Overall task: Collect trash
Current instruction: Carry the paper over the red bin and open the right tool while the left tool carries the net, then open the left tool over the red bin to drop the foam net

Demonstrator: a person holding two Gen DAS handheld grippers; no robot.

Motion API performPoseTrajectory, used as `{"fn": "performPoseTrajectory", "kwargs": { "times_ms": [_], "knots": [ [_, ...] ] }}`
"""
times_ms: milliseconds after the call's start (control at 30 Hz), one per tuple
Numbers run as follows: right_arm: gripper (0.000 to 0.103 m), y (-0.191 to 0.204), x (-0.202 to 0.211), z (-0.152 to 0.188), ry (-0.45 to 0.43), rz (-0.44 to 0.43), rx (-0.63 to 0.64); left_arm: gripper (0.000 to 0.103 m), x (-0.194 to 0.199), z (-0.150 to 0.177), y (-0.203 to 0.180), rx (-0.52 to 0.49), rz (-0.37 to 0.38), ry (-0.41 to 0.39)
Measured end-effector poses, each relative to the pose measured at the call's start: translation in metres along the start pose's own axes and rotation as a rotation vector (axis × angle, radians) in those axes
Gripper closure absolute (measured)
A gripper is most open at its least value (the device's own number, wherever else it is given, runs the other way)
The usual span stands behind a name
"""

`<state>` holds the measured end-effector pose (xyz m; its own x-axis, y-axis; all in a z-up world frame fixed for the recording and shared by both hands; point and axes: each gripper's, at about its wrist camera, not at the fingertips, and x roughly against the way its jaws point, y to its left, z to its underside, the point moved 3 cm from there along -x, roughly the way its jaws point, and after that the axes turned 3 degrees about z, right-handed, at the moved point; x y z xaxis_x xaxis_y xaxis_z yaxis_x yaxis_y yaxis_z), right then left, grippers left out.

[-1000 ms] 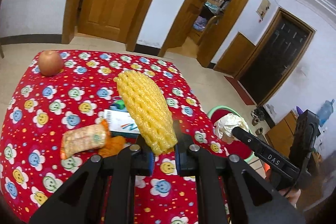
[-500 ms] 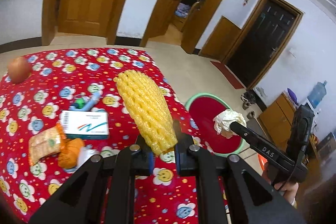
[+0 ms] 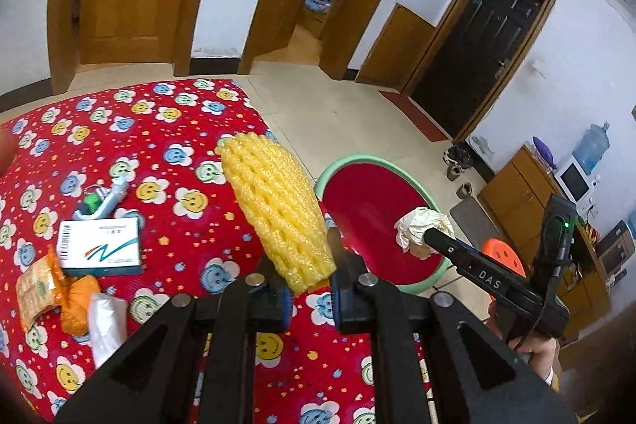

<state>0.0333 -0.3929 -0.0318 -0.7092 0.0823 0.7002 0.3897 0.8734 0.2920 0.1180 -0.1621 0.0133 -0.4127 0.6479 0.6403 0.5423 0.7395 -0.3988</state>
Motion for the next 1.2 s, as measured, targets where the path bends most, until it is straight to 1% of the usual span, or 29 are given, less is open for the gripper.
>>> {"fn": "performPoseTrajectory", "kwargs": {
  "times_ms": [100,233,300,367,500,567,900,1067,1200],
  "knots": [
    [0.056,-0.013,-0.003,0.000,0.012,0.016,-0.027,0.090,-0.009,0.002,-0.006,-0.010,0.014,0.016],
    [0.053,-0.024,-0.006,-0.001,0.016,0.033,-0.043,0.090,-0.018,0.003,-0.012,-0.019,0.014,0.033],
    [0.053,-0.028,-0.007,-0.002,0.016,0.036,-0.051,0.090,-0.021,0.003,-0.014,-0.022,0.016,0.038],
    [0.050,-0.032,-0.008,-0.002,0.018,0.036,-0.062,0.090,-0.026,0.002,-0.016,-0.026,0.017,0.044],
    [0.040,-0.036,-0.010,-0.003,0.017,0.037,-0.072,0.090,-0.032,0.001,-0.020,-0.037,0.018,0.056],
    [0.033,-0.038,-0.008,-0.004,0.007,0.033,-0.079,0.090,-0.034,0.002,-0.024,-0.043,0.017,0.060],
    [0.030,-0.045,0.003,-0.008,-0.033,0.043,-0.084,0.090,-0.057,0.001,-0.043,-0.085,0.045,0.100],
    [0.029,-0.054,0.009,-0.008,-0.048,0.065,-0.092,0.090,-0.077,0.001,-0.055,-0.102,0.072,0.128],
    [0.029,-0.064,0.010,-0.009,-0.053,0.081,-0.102,0.090,-0.100,0.004,-0.065,-0.117,0.084,0.166]
  ]
}}
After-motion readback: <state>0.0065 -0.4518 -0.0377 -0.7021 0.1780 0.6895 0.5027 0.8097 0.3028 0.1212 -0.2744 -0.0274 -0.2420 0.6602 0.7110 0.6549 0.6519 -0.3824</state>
